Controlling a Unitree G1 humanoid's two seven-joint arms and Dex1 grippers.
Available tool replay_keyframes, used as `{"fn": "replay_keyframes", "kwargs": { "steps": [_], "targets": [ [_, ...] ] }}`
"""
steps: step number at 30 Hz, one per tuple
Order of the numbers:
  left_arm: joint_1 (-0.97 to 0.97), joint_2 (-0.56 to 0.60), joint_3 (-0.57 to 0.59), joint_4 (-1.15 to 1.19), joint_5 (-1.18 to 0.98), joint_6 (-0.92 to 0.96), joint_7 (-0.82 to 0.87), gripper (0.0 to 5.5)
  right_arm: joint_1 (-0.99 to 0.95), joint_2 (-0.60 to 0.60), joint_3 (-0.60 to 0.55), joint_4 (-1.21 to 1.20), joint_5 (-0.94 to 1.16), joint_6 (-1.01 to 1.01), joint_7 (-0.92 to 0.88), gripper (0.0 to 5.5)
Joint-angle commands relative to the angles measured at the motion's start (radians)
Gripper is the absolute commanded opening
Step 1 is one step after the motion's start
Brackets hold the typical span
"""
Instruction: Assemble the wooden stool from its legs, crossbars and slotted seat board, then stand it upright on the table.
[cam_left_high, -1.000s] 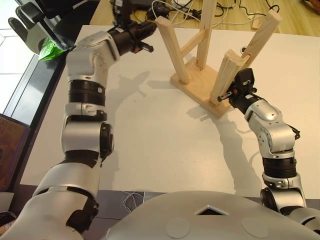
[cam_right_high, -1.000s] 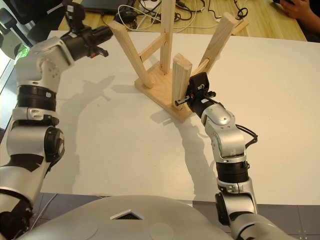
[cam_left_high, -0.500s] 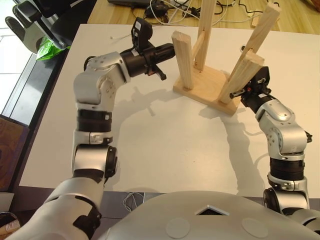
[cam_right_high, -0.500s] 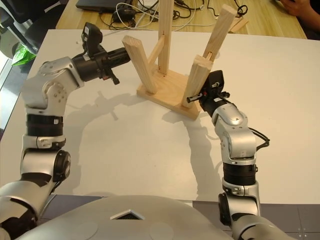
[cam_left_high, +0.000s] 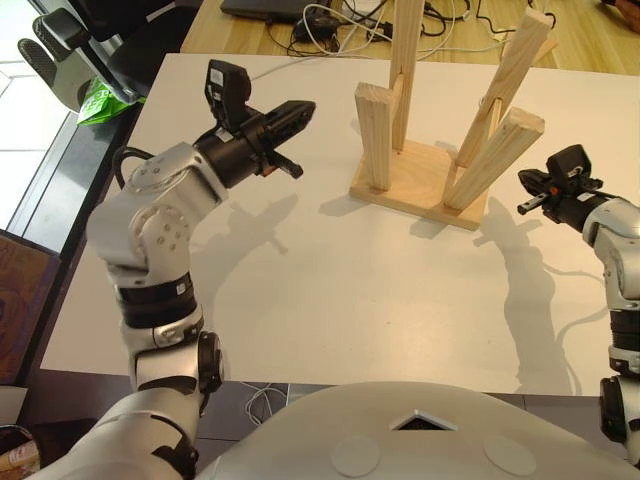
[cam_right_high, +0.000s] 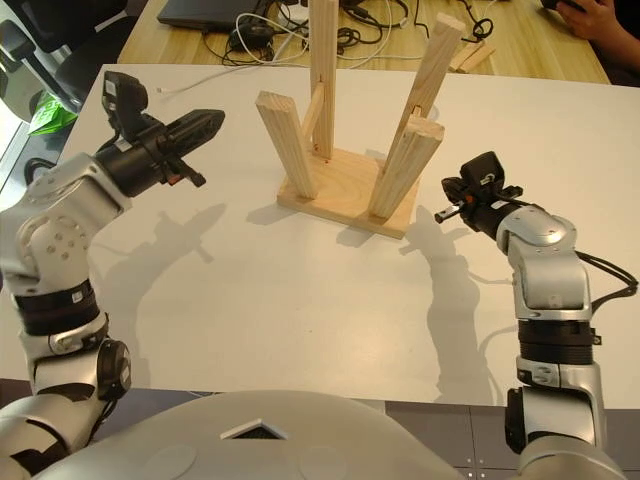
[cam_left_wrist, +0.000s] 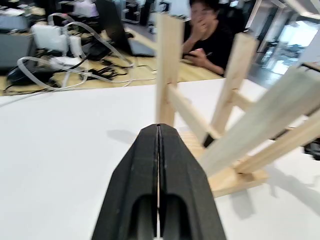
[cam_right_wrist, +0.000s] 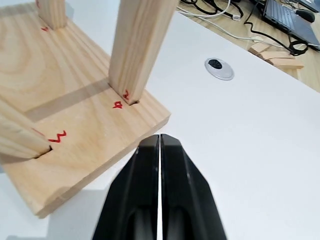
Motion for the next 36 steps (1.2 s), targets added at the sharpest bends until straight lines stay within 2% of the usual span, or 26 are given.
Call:
{"fn": "replay_keyframes", "kwargs": {
  "steps": [1, 8, 13, 20, 26, 30, 36],
  "targets": [
    [-0.081, 0.015, -0.063, 0.201, 0.079, -0.043, -0.004, 0.00, 0.048, 0.011, 0.041, -0.068, -0.007, 0.066, -0.004, 0.05],
    [-0.124, -0.011, -0.160, 0.428, 0.114, -0.120, -0.151, 0.00, 0.144, 0.030, 0.064, -0.168, -0.005, 0.156, -0.037, 0.05],
    [-0.193, -0.040, -0.214, 0.642, 0.201, -0.219, -0.170, 0.00, 0.165, 0.097, 0.115, -0.161, -0.017, 0.170, -0.088, 0.05],
    [-0.252, -0.118, -0.202, 0.805, 0.235, -0.318, -0.185, 0.00, 0.145, 0.199, 0.120, -0.130, -0.052, 0.175, -0.209, 0.05],
    [-0.312, -0.164, -0.054, 0.839, 0.079, -0.154, -0.230, 0.00, 0.106, 0.236, 0.085, -0.152, -0.019, 0.223, -0.229, 0.05],
    [-0.346, -0.148, -0.027, 0.880, 0.096, -0.134, -0.183, 0.00, 0.062, 0.270, 0.053, -0.209, 0.023, 0.290, -0.237, 0.05],
    [-0.388, -0.129, -0.111, 0.989, 0.260, -0.285, -0.095, 0.00, 0.038, 0.278, 0.041, -0.200, -0.009, 0.291, -0.292, 0.05]
  ]
}}
